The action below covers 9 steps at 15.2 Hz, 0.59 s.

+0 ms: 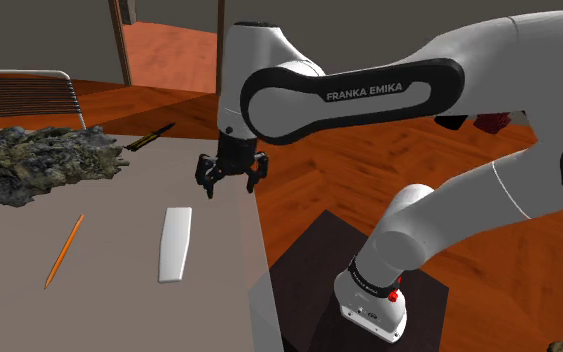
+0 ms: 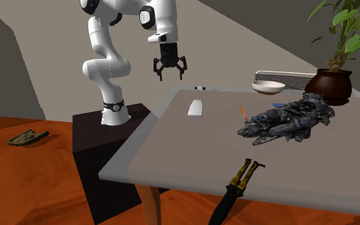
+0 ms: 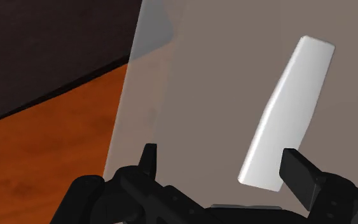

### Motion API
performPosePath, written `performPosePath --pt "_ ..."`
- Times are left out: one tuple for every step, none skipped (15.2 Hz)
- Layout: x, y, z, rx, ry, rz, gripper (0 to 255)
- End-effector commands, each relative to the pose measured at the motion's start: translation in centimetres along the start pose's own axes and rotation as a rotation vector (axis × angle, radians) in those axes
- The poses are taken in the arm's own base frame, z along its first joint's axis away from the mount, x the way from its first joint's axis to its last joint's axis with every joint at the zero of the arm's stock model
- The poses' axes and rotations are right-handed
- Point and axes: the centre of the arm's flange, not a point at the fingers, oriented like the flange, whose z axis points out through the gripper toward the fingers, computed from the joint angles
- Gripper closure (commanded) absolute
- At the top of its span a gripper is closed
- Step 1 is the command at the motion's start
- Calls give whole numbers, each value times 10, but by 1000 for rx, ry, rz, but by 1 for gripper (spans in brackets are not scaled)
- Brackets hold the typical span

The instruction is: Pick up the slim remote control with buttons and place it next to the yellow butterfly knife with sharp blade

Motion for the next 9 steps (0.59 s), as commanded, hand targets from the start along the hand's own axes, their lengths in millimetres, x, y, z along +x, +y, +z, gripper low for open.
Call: performPosePath --pt "-2 -21 18 -6 5 42 0" --pt "-3 -32 27 -10 7 61 0" --pt "-3 -42 35 -14 10 80 0" --pt "-3 -53 44 -18 12 100 0" --pt "-3 -64 52 -22 15 119 0" --pt "-2 -75 61 -26 17 138 0" --pt "-2 -85 69 -30 19 157 0" --pt "-1 -96 78 -35 22 176 0" --pt "1 -106 87 -39 24 196 0"
